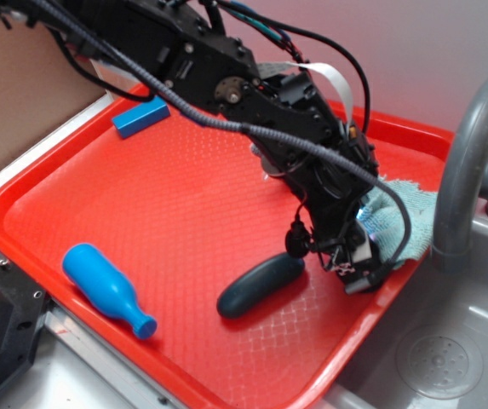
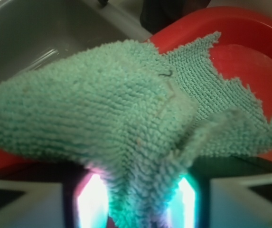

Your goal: Grab the blue cloth.

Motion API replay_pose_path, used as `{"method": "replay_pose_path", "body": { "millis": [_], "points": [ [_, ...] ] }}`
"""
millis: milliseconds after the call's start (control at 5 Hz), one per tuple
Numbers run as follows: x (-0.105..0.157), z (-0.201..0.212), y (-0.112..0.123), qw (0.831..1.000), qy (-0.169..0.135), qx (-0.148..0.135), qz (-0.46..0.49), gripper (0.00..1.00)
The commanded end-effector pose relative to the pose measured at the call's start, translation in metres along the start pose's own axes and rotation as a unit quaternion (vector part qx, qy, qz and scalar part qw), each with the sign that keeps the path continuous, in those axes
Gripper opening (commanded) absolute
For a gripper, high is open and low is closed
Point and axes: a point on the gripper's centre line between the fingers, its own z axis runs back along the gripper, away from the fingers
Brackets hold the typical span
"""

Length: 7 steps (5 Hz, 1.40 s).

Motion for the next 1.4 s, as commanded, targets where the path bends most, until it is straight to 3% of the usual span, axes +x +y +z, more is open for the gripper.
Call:
{"method": "replay_pose_path", "body": {
  "millis": [0, 200, 400, 600, 800, 1000, 1200],
  "points": [
    [-0.016, 0.031, 0.009, 0.998, 0.000, 0.014, 0.064, 0.00],
    [-0.034, 0.076, 0.030, 0.991, -0.004, 0.019, 0.134, 0.00],
    [-0.060, 0.125, 0.048, 0.973, -0.014, 0.027, 0.229, 0.00],
    [-0.079, 0.165, 0.055, 0.942, 0.023, 0.019, 0.334, 0.00],
    [-0.089, 0.190, 0.066, 0.926, 0.037, 0.014, 0.377, 0.00],
    [-0.089, 0.184, 0.068, 0.921, 0.056, 0.015, 0.386, 0.00],
    [-0.085, 0.173, 0.067, 0.923, 0.060, 0.040, 0.377, 0.00]
  ]
}}
